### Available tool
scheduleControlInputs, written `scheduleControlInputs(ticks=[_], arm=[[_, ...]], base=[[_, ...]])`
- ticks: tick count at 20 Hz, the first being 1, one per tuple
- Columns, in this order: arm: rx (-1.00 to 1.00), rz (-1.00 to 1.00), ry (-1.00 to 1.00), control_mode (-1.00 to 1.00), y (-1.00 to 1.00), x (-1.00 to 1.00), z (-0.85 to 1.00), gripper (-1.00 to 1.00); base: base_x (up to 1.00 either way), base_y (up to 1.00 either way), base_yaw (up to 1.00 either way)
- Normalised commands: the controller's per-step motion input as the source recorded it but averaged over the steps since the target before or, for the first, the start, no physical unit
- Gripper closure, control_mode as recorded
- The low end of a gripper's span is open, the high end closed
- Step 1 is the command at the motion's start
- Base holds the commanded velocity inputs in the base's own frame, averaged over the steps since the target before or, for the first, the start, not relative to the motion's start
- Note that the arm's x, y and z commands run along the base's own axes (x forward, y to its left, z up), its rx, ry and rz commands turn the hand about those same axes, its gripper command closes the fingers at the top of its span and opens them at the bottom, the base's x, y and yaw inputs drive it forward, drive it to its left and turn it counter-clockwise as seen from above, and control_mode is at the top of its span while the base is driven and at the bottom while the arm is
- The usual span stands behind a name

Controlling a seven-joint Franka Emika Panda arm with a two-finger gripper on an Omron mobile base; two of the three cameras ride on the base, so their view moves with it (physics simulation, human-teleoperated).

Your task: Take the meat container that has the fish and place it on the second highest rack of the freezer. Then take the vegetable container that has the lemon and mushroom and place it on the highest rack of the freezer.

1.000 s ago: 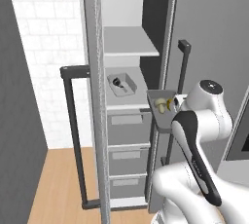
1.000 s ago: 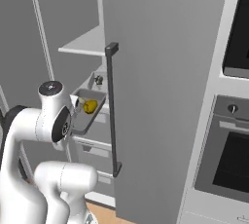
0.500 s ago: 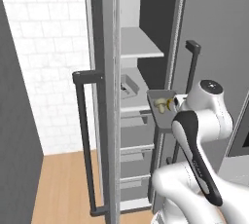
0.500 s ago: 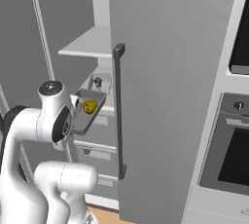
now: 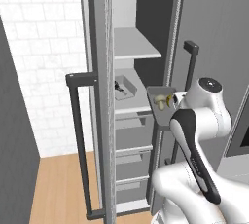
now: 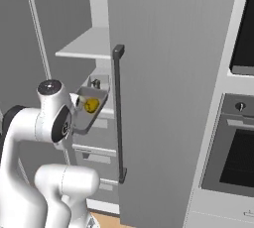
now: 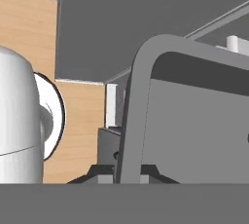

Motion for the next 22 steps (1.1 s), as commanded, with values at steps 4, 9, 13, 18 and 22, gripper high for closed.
scheduleControlInputs(ticks=[4,9,13,18,22], arm=[[-0.03,0.25,-0.09,-1.00,0.00,0.00,0.56,1.00],[-0.03,0.18,-0.07,-1.00,0.08,0.15,0.82,1.00],[-0.09,0.02,-0.06,-1.00,0.16,0.41,0.71,1.00],[-0.11,-0.01,-0.06,-1.00,0.12,0.60,0.53,1.00],[-0.04,-0.06,0.00,-1.00,0.01,0.66,0.59,1.00]], base=[[0.00,0.00,0.00],[0.00,0.00,0.00],[0.00,0.00,0.00],[0.00,0.00,0.00],[0.00,0.00,0.00]])
